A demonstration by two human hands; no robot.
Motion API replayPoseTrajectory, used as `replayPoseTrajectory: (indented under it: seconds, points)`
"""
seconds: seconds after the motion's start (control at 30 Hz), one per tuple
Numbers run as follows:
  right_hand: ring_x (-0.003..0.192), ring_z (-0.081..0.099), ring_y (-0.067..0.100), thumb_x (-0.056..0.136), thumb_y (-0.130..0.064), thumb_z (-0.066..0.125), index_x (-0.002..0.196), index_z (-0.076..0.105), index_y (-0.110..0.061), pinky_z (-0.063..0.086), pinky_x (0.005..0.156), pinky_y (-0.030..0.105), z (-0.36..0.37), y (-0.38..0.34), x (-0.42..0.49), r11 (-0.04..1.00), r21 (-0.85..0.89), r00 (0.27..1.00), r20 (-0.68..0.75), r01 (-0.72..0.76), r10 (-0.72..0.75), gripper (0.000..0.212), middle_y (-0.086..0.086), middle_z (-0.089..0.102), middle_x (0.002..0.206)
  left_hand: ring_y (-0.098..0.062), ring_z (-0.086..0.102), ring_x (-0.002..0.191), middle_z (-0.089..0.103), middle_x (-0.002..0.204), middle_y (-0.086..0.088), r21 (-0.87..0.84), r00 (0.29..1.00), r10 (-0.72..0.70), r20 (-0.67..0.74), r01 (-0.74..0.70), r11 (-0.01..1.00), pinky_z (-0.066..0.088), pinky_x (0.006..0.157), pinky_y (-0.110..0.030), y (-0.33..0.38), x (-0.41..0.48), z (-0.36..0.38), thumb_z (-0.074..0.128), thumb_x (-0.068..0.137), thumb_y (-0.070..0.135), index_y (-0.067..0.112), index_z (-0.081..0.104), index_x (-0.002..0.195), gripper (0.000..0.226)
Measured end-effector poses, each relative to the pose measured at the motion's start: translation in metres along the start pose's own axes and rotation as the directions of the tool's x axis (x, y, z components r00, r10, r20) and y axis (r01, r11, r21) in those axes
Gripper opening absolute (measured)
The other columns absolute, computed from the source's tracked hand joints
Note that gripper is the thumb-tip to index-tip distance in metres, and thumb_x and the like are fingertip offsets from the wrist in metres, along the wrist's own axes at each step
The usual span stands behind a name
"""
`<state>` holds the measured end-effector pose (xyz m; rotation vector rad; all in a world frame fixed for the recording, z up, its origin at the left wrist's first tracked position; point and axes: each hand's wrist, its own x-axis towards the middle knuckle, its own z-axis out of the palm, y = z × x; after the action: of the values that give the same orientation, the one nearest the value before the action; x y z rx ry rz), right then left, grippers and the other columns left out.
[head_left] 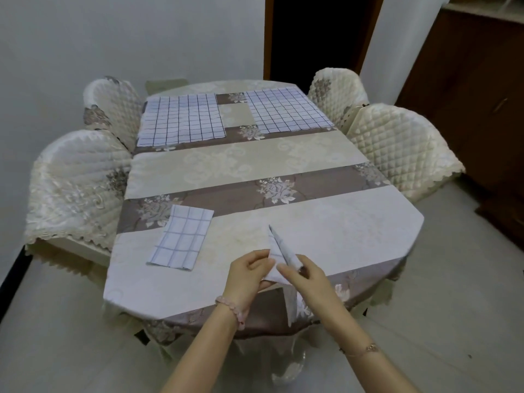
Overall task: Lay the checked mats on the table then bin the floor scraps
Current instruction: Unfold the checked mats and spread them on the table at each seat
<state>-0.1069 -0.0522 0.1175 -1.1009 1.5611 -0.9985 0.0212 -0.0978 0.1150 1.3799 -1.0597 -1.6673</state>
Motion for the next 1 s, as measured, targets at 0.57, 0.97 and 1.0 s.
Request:
replayPoseTrajectory:
  seconds: [0.57,0.97,1.0]
  points:
    - [0.058,0.029,0.018,0.086,-0.022,0.065,0.070,0.047,-0.006,0.023,0.051,0.026,-0.038,0.007,0.068,0.995,-0.011,0.994,0.018,-0.104,0.104,0.029,0.009,0.029,0.062,-0.018,0.033,0.057,0.031,0.055,0.002,0.277,0.959,0.183,-0.214,-0.120,0.953,0.031,0.054,-0.027,0.017,0.057,-0.118,0.068,0.082,0.012,0.016,0.067,0.079,0.005]
    - [0.063,0.039,0.019,0.090,-0.022,0.056,0.070,0.044,-0.008,0.028,0.055,0.029,-0.027,0.050,0.088,0.960,-0.085,0.963,-0.074,-0.267,0.261,0.027,0.010,0.039,0.068,-0.017,0.066,0.105,0.068,0.115,0.001,0.898,0.910,0.210,0.356,-0.396,0.192,0.049,0.090,-0.025,-0.068,0.032,-0.090,0.043,0.082,0.040,0.017,0.067,0.112,0.045]
    - [0.067,0.046,0.020,0.091,-0.022,0.056,0.076,0.050,-0.002,0.036,0.057,0.029,-0.028,0.050,0.084,0.957,-0.066,0.958,-0.065,-0.283,0.279,0.026,0.012,0.049,0.073,-0.015,0.069,0.098,0.070,0.110,0.003,0.914,0.917,0.170,0.359,-0.383,0.136,0.054,0.082,-0.027,-0.075,0.030,-0.092,0.041,0.079,0.044,0.020,0.070,0.108,0.048]
